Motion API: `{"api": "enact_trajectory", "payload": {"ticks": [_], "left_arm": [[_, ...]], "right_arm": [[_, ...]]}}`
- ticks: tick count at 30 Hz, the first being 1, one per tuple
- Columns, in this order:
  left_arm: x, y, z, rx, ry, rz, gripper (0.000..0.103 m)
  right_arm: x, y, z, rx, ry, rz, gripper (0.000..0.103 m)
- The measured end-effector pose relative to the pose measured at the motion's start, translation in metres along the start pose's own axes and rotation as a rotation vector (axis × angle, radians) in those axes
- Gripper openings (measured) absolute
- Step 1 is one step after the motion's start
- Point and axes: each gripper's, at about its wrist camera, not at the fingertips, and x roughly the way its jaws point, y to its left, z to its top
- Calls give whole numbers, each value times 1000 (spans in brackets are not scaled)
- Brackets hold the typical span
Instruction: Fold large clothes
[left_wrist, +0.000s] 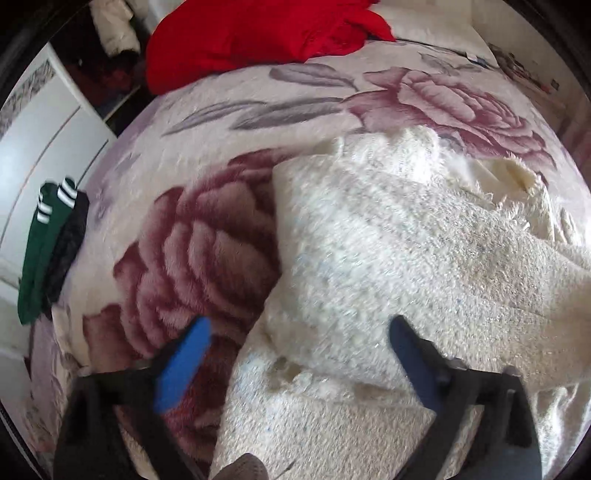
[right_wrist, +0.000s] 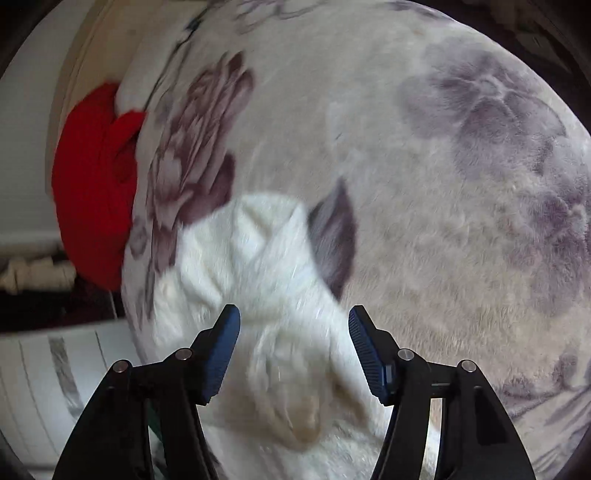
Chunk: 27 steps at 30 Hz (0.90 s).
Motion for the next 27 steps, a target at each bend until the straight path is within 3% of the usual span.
{"api": "enact_trajectory", "payload": {"ticks": [4,7,8,9,10,13,15,16,18,20,22,24,27], "left_arm": [[20,-13,9,-2,34,-22,103],[30,-22,15,13,39,-17,103],[30,-23,15,17,36,-15,103],[30,-25,15,22,33,-11,103],[29,-26,15,24,32,-11,103],[32,-26,13,33,39,-12,103],[32,-25,12,37,43,-20,103],[30,-24,13,37,44,-20,103],[22,-19,18,27,41,-37,103],[13,-14,28,17,28,-58,103],[7,-12,44,16,27,-75,103],[10,-13,68,15,51,-106,103],[33,-25,102,-4,133,-189,103]], "right_arm": [[47,3,45,38,73,9,63],[103,9,58,70,288,29,63],[113,10,59,82,312,11,60],[114,14,56,71,277,-8,26],[112,22,55,21,241,-34,8],[87,46,54,-100,56,-114,6],[75,38,62,-74,-43,-181,5],[79,30,66,-51,-26,-199,4],[92,26,68,-48,56,-197,5],[89,38,71,-75,74,-214,11],[72,57,67,-90,73,-238,40],[50,82,61,-137,10,-236,53],[38,124,47,-226,17,-173,53]]}}
